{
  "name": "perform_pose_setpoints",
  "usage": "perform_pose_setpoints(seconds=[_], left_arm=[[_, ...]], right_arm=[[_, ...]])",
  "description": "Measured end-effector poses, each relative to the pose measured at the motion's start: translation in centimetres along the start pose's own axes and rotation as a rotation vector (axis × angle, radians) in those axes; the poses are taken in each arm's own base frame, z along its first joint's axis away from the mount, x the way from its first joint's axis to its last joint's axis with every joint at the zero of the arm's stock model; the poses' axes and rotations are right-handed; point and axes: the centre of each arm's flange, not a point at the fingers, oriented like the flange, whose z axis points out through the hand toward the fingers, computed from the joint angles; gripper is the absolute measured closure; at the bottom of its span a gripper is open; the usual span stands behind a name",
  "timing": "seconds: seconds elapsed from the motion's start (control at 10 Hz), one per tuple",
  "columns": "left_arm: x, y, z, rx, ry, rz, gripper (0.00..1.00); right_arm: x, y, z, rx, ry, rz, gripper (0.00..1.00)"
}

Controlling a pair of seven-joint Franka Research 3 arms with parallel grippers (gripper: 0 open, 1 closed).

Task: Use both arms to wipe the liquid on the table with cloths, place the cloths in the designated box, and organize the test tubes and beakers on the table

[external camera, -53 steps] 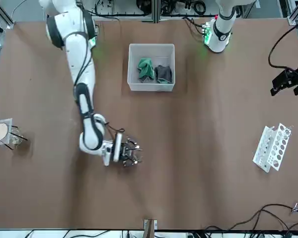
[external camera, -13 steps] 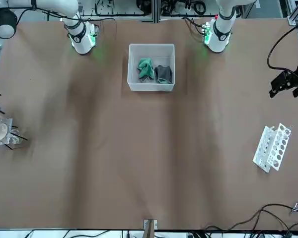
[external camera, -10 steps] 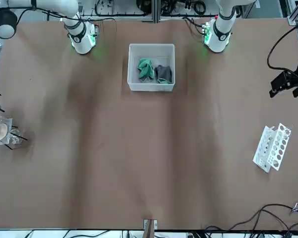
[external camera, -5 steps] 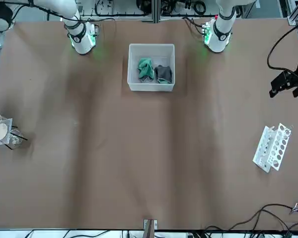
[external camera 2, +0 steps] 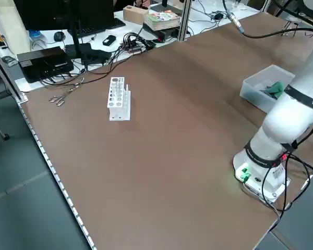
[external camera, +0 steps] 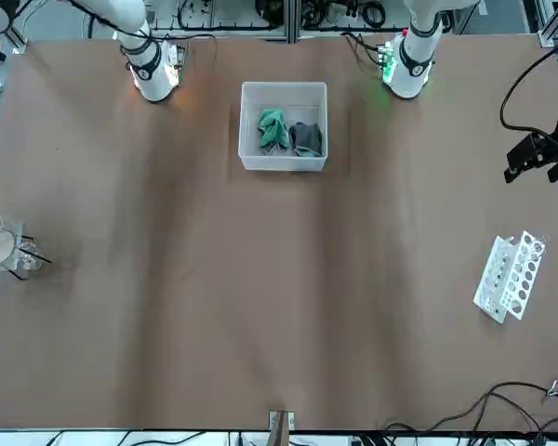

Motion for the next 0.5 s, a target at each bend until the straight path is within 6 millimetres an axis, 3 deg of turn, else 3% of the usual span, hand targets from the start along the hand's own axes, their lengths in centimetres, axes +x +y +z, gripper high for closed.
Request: perform_pose_setpoints(seconds=[0.2, 0.5], left_arm=[[0.0, 0.0, 0.0, 0.0, 0.0, -0.001, 0.0], [0.0, -0.1, 0.1, 0.0, -0.001, -0.001, 0.0]], right_arm=[[7.1, 2.6, 5.7, 0.094, -0.063, 0.036, 0.01], [17.9, 5.9, 17.6, 0.188, -0.217, 0.092, 0.01]])
